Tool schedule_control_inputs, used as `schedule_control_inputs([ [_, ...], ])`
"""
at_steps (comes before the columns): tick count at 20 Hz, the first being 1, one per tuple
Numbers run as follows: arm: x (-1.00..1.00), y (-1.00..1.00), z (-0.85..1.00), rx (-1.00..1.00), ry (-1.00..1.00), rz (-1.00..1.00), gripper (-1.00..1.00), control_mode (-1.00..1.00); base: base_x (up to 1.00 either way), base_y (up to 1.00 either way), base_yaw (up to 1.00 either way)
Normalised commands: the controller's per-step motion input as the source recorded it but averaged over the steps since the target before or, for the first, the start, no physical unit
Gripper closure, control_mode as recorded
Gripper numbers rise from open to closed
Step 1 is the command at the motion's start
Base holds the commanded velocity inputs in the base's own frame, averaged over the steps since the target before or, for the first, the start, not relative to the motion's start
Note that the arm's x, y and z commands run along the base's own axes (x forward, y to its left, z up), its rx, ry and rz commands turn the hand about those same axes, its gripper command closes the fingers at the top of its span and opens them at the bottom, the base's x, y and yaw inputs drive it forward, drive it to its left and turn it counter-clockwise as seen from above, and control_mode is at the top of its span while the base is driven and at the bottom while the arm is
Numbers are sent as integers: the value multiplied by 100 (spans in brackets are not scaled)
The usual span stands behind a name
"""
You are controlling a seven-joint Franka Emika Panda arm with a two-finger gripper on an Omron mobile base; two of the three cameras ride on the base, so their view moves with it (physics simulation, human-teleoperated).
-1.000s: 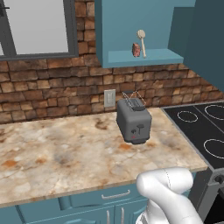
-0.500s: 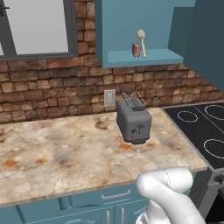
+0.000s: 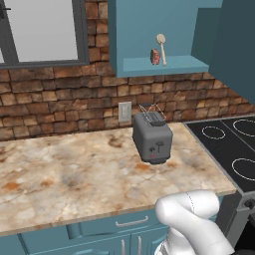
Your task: Pick up the dish brush and bar soap from the sink, and place them back in the cabinet, and close the cabinet door.
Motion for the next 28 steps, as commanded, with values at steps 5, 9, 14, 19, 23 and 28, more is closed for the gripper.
schedule_control_inputs([
  [5,16,-8,-2,0,-3,4,-100,-100,0,0,0],
  [9,15,-5,-3,0,-5,5,-100,-100,0,0,0],
  [14,16,-1,-3,0,-5,5,-100,-100,0,0,0],
  [19,20,-9,-1,0,-3,4,-100,-100,0,0,0],
  [23,18,-11,0,0,0,5,-100,-100,0,0,0],
  [28,17,-1,-17,0,0,6,-100,-100,0,0,0],
])
